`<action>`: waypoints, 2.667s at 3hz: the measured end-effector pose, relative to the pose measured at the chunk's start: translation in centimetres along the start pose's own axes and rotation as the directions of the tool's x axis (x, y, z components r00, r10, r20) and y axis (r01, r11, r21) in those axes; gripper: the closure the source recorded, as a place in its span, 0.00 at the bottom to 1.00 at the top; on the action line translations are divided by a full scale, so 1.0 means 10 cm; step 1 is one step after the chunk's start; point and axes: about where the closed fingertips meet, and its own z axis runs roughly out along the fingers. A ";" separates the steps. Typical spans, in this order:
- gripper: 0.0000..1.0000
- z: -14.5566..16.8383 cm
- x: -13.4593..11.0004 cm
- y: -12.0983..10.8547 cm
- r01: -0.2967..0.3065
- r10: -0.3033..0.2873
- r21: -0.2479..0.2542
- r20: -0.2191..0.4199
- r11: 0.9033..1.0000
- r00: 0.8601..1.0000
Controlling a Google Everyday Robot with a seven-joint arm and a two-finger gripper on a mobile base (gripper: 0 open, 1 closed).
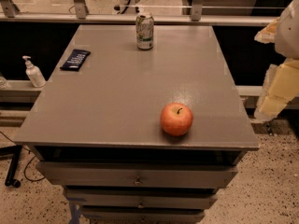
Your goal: Move rxbar blueberry near 7up can
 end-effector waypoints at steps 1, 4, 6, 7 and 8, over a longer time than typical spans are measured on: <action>0.00 0.00 0.00 0.00 0.000 0.000 0.000 0.000 1.000 1.000; 0.00 0.53 -0.91 -0.25 -0.051 0.072 -0.076 0.312 0.996 0.947; 0.00 0.68 -1.62 -0.25 -0.087 0.144 -0.134 0.511 0.987 0.847; 0.00 0.68 -1.62 -0.25 -0.086 0.143 -0.135 0.510 0.987 0.848; 0.00 0.71 -1.67 -0.24 -0.076 0.136 -0.134 0.527 0.988 0.839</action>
Offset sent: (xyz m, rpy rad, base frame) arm 0.0156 0.0189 -0.0078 0.0647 -0.0088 0.0189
